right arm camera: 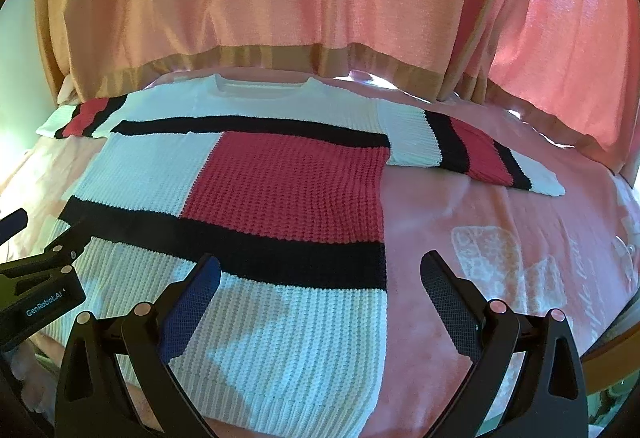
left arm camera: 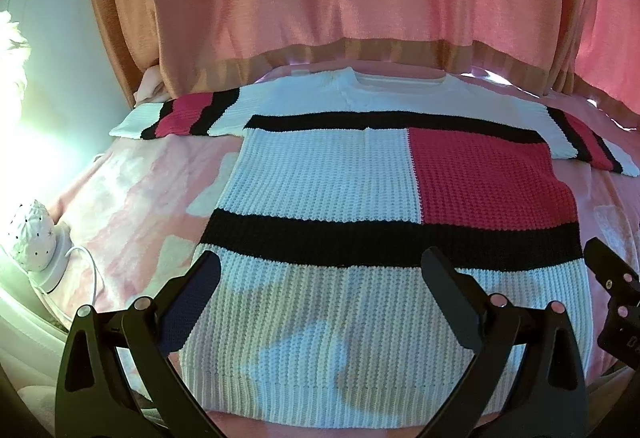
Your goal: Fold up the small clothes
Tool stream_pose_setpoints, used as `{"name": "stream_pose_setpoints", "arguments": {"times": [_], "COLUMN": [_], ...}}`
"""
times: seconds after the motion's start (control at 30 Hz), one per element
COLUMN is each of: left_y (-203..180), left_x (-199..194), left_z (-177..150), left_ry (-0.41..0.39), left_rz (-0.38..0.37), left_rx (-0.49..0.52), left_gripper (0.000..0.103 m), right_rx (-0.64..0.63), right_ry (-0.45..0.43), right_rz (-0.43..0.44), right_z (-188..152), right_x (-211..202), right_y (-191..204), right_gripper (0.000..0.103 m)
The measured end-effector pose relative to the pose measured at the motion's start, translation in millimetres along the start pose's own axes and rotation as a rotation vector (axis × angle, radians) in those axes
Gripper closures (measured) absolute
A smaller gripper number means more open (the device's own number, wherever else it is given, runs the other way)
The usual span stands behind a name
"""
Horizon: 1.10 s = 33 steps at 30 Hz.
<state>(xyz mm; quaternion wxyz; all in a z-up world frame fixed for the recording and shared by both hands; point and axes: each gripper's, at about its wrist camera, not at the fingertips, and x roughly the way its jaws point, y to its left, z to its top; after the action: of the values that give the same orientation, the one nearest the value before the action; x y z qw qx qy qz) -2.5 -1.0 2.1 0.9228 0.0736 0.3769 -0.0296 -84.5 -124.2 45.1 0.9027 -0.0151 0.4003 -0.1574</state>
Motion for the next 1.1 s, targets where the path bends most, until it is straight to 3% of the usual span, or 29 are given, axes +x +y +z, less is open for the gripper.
{"name": "stream_pose_setpoints", "arguments": {"times": [1.1], "left_y": [5.3], "left_x": [0.6], "left_z": [-1.5], "left_ry": [0.005], "left_rz": [0.01], "left_rx": [-0.003], "left_gripper": [0.005], "right_rx": [-0.004], "right_ry": [0.0], "right_rz": [0.003], "right_z": [-0.8], "right_x": [0.5], "right_y": [6.4], "right_gripper": [0.005]}}
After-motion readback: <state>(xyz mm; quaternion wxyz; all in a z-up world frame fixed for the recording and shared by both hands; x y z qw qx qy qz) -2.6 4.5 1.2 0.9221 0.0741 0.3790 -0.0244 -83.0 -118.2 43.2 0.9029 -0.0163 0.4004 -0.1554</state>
